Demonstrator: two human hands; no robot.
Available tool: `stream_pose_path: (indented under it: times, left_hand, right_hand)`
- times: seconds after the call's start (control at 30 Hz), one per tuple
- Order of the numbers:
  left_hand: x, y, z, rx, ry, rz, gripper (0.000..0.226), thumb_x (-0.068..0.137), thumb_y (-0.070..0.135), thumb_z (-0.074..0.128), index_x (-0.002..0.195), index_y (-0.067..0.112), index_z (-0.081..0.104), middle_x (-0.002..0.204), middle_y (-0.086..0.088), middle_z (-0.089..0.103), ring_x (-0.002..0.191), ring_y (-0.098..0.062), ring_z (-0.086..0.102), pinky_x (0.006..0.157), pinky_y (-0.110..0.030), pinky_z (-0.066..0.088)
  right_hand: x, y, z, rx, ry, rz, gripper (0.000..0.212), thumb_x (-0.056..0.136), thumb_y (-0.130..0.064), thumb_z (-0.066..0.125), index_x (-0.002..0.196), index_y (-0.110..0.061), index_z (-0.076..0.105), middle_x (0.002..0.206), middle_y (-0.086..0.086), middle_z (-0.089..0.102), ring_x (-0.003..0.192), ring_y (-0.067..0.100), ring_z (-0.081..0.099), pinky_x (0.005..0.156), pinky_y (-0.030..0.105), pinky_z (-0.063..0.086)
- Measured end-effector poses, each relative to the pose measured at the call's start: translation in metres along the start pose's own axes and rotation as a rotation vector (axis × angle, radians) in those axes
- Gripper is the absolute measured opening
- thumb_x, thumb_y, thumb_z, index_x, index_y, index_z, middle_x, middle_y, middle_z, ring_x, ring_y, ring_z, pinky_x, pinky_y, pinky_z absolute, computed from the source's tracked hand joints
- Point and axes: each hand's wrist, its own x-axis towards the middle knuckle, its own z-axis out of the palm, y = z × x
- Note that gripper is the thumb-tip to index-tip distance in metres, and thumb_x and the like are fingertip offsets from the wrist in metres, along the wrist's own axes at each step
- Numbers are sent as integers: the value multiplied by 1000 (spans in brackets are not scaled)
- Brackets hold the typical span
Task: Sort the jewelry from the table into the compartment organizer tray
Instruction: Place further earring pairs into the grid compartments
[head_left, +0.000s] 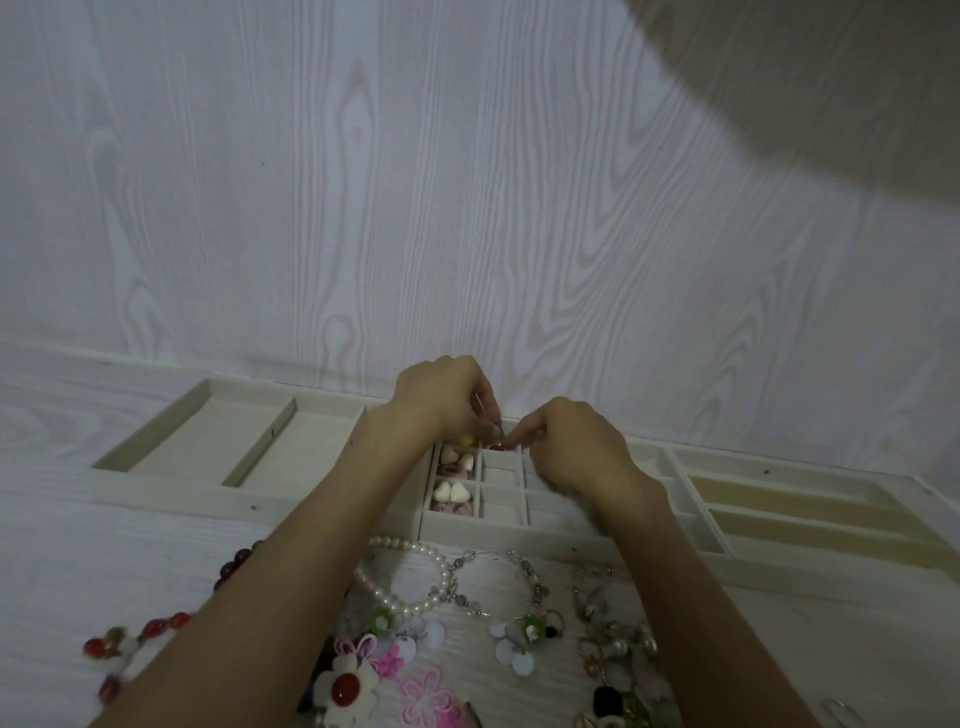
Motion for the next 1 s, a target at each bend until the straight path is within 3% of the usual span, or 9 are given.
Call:
stream_pose_path:
  times: [0.27,0.57,0.7,0.83,1.0]
  left_hand:
    - [1,0,5,101,93,15,17,79,39,73,94,30,74,104,9,67,98,-12,59,69,-25,38]
    - [5,-1,6,127,104,-4,17,78,40,74,92,30,75,101,8,69,95,-13,60,68,-25,38]
    - [5,-2,6,132,108,-11,19,76,42,74,91,29,75,98,9,70,91,-12,61,66,-25,39]
    - [0,0,-3,44,103,-25,18,78,40,73,91,27,74,96,9,70,85,-10,61,66,-25,42]
    - [-31,3,-35,-82,57,2,21,87,41,63,99,27,73,102,10,71,93,-10,64,76,-27,47]
  right_hand:
    - [-3,-3,-2,-77,87,-76,38,91,-5,47,95,-31,75,110,0,69,97,20,61,81,30,46]
    - [-3,-4,-5,-123,-38,-77,44,89,-2,42,106,-31,71,118,0,65,107,22,55,94,35,44]
    - [-3,-4,-7,-194,-88,-103,45,91,-4,41,110,-34,68,121,2,58,114,24,46,91,33,36]
    - [-5,-5,-25,-50,27,-88,40,90,-3,45,107,-30,69,124,5,58,115,21,50,96,36,43]
    - [-25,-9,-60,79,89,-177,34,96,-13,43,103,-34,68,131,-3,57,91,17,63,78,28,48]
